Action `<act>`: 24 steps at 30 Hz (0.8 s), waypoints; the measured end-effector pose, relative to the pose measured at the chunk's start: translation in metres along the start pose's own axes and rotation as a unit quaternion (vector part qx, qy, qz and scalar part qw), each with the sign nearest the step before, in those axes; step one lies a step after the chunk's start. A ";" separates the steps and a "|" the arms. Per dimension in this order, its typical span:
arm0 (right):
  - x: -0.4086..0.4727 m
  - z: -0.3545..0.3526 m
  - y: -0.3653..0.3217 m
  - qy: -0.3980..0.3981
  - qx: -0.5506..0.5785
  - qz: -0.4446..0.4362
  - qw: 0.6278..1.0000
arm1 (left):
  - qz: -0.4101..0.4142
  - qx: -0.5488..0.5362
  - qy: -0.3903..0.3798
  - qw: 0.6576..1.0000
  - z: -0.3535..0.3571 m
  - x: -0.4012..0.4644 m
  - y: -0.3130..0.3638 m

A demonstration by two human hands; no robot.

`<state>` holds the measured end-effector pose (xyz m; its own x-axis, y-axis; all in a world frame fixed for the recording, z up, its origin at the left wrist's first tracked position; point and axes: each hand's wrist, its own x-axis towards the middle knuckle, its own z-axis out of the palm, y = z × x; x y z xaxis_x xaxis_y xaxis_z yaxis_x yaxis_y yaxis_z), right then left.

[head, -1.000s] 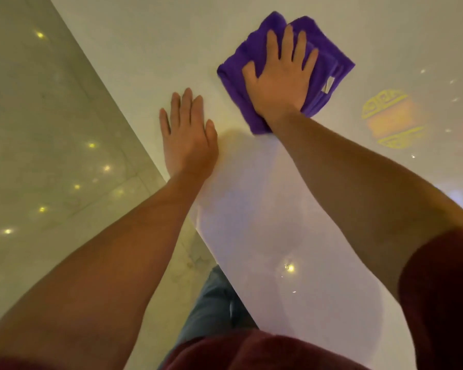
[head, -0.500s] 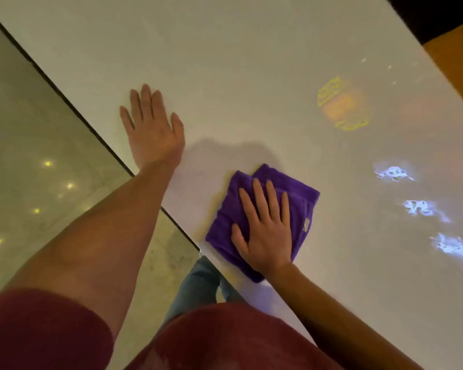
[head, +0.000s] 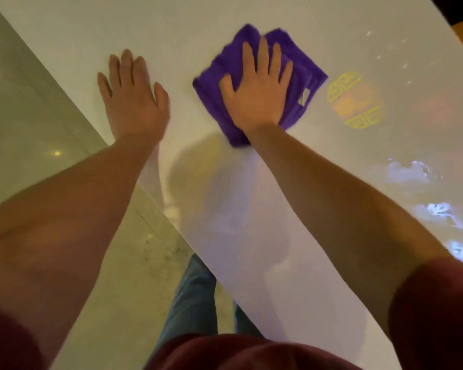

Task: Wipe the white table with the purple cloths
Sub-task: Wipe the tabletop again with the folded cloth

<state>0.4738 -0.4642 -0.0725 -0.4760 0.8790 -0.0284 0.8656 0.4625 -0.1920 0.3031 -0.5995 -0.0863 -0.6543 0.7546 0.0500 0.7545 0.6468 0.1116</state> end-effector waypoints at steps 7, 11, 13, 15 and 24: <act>-0.086 -0.002 0.032 -0.007 0.019 -0.058 0.998 | -0.006 0.005 -0.022 1.000 -0.003 -0.003 -0.001; -0.231 -0.010 0.079 -0.025 0.042 -0.084 0.995 | -0.056 -0.012 0.017 0.998 -0.014 -0.042 0.035; -0.303 -0.014 0.105 -0.040 0.042 -0.065 0.996 | -0.018 -0.023 0.005 1.000 -0.016 -0.076 0.073; -0.358 -0.017 0.128 -0.042 0.042 -0.047 0.997 | 0.041 -0.028 -0.032 0.998 -0.010 -0.109 0.114; -0.262 -0.020 0.157 -0.008 0.039 -0.036 0.999 | 0.050 -0.012 -0.034 0.998 0.007 -0.134 0.158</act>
<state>0.7374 -0.6192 -0.0759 -0.5400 0.8412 -0.0281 0.8143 0.5136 -0.2703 0.5104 -0.5972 -0.0823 -0.5699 0.8217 -0.0063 0.8140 0.5656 0.1324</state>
